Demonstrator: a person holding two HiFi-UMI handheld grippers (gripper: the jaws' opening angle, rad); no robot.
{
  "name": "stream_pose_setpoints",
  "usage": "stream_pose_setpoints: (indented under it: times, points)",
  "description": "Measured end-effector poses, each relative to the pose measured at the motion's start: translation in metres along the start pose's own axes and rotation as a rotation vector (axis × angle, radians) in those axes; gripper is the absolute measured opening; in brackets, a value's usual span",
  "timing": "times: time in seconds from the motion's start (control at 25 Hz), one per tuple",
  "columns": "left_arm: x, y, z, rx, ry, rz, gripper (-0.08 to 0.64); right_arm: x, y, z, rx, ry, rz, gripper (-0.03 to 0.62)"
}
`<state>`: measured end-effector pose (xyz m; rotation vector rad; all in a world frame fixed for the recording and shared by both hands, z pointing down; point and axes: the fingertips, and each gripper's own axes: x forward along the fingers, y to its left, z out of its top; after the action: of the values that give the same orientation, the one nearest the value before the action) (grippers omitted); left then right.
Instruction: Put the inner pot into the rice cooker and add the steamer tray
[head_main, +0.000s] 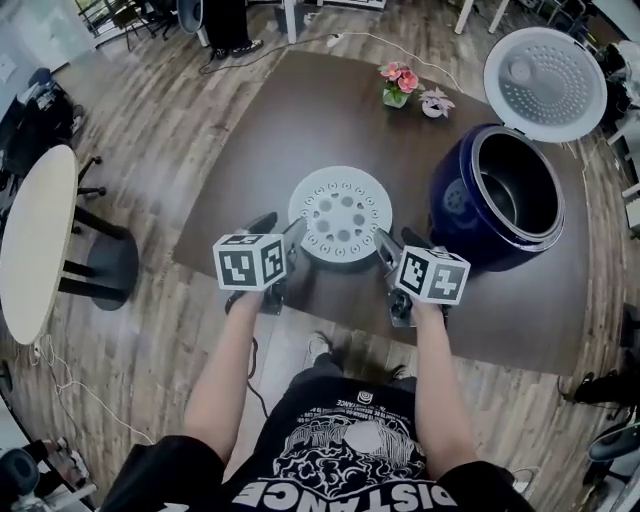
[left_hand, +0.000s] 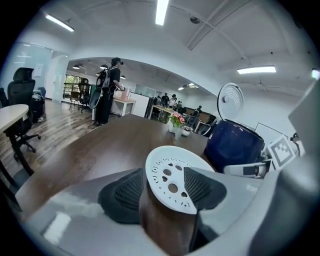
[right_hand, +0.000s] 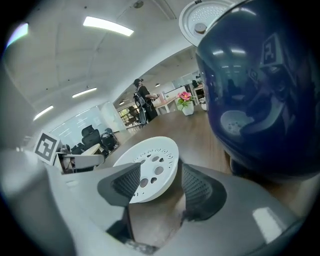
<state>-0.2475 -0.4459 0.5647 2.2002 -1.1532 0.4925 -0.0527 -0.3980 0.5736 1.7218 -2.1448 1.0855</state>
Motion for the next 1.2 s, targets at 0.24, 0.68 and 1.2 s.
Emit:
stream_pose_setpoints:
  times: [0.24,0.68,1.2]
  points:
    - [0.027,0.024,-0.004,-0.014,0.068,-0.049,0.259,0.015,-0.013,-0.009,0.047,0.022,-0.094,0.238]
    - [0.053,0.030,-0.006,-0.020,0.138,-0.127,0.219,0.027,-0.013,-0.020,0.152,0.008,-0.123,0.178]
    - [0.059,0.019,-0.009,-0.046,0.160,-0.178,0.112,0.024,-0.007,-0.028,0.154,0.022,-0.167,0.115]
